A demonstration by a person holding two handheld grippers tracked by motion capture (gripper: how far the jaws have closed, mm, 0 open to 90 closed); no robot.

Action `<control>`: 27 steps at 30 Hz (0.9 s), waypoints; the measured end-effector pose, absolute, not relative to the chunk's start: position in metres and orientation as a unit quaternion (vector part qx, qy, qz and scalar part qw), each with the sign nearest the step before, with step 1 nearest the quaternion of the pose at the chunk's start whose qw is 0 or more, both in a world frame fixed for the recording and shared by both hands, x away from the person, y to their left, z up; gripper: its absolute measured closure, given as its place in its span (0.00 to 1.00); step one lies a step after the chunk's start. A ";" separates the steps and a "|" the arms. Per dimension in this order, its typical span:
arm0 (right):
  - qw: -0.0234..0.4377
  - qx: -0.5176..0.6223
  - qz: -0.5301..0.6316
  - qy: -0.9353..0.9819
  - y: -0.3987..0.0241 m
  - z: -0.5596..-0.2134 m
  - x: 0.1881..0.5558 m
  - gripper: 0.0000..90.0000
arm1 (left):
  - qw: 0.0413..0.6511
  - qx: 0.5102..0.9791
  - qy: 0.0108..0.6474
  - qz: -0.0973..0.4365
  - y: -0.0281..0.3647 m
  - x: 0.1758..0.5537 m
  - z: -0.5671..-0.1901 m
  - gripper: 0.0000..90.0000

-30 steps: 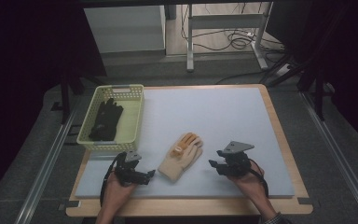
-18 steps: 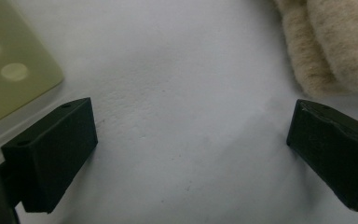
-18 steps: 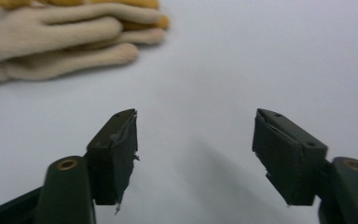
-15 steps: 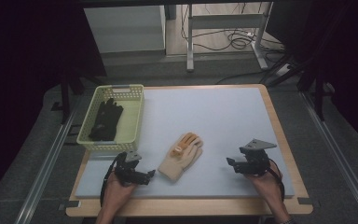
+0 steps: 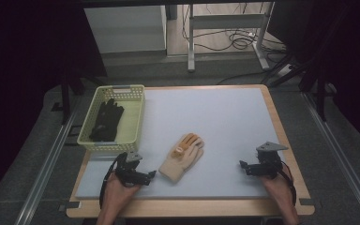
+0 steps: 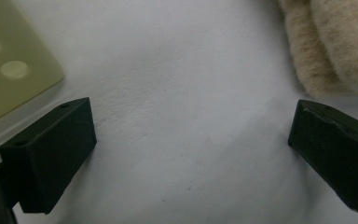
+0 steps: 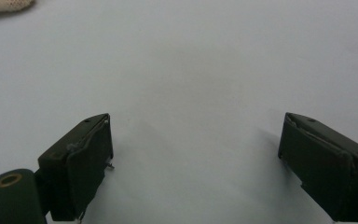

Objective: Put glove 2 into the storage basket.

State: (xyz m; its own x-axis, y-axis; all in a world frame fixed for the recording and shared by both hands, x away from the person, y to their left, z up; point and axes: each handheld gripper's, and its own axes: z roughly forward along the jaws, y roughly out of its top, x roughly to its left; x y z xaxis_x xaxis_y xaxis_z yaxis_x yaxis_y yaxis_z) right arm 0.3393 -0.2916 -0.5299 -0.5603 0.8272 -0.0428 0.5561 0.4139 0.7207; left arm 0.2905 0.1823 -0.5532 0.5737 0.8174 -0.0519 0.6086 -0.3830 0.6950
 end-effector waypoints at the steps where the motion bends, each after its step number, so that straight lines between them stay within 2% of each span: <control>1: 0.203 0.423 0.333 0.818 -0.291 -0.530 0.339 0.10 | 0.344 0.818 0.434 0.152 0.183 0.291 -0.553 0.01; 19: 0.207 0.420 0.335 0.818 -0.291 -0.531 0.338 0.10 | 0.347 0.816 0.437 0.149 0.184 0.290 -0.551 0.04; 27: 0.207 0.420 0.335 0.818 -0.291 -0.531 0.338 0.10 | 0.351 0.822 0.431 0.127 0.180 0.284 -0.528 0.03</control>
State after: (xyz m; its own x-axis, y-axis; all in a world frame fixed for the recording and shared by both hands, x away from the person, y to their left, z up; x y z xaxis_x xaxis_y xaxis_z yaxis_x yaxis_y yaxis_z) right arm 0.3381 -0.2907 -0.5307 -0.5612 0.8257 -0.0569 0.5487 0.4226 0.7214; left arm 0.2842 0.1796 -0.5276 0.5970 0.7967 -0.0943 0.6184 -0.3821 0.6867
